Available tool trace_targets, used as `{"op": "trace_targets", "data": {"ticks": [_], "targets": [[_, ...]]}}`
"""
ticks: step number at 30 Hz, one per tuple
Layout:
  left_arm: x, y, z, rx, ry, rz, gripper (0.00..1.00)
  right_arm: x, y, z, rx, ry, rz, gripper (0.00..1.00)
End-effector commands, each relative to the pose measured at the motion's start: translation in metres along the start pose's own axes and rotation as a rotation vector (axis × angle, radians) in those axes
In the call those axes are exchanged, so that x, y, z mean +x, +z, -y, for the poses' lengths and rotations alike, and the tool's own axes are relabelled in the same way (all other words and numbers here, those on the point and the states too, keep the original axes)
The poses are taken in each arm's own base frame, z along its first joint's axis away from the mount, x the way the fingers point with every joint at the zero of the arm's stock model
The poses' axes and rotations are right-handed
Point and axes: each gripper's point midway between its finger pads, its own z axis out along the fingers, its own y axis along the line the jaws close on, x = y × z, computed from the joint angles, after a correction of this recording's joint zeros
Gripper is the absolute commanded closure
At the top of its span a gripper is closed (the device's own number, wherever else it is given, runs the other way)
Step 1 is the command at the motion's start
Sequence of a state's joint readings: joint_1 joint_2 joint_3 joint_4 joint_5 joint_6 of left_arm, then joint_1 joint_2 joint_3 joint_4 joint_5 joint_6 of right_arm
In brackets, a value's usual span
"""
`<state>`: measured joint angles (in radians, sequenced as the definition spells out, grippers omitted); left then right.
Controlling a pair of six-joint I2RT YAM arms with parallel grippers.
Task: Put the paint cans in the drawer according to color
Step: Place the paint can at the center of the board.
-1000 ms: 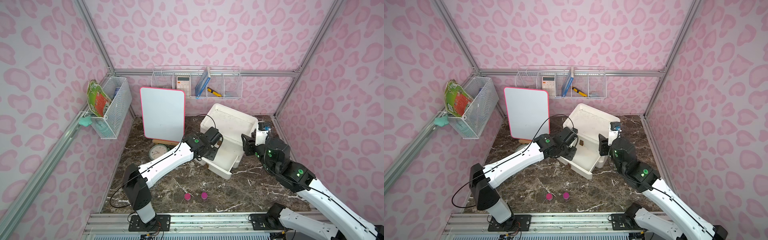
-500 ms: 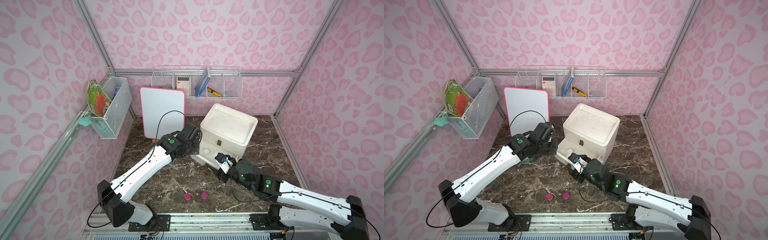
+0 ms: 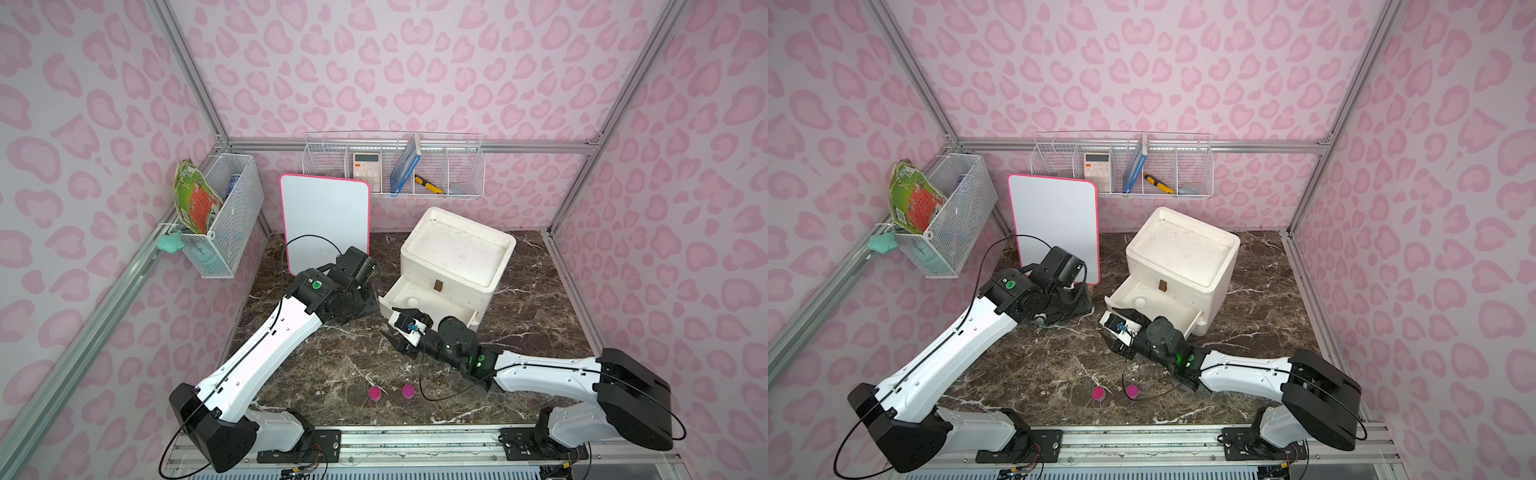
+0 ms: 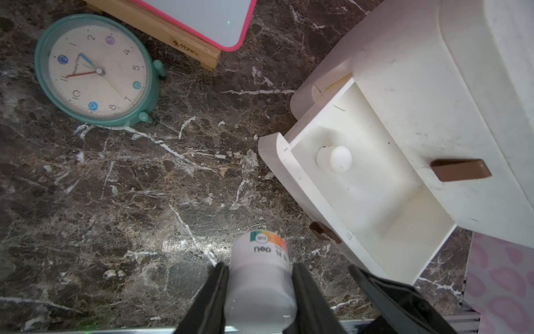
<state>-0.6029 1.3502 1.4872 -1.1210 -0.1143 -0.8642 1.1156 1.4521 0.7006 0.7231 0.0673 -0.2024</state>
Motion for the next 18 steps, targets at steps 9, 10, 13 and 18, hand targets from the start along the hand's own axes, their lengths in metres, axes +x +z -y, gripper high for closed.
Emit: {"op": "trace_targets", "data": {"ticks": [9,10,13,18], "targets": [[0.007,-0.005,-0.010,-0.014,-0.132,-0.035,0.87,-0.018,0.032,-0.004,-0.053,0.113,0.134,0.37],[0.008,-0.005,-0.010,-0.013,-0.133,-0.039,0.86,-0.018,0.034,-0.004,-0.057,0.117,0.140,0.38],[0.008,-0.005,-0.009,-0.008,-0.135,-0.039,0.86,-0.017,0.042,-0.007,-0.078,0.114,0.144,0.40],[0.009,-0.003,-0.011,-0.012,-0.140,-0.040,0.85,-0.018,0.050,-0.010,-0.104,0.113,0.154,0.44]]}}
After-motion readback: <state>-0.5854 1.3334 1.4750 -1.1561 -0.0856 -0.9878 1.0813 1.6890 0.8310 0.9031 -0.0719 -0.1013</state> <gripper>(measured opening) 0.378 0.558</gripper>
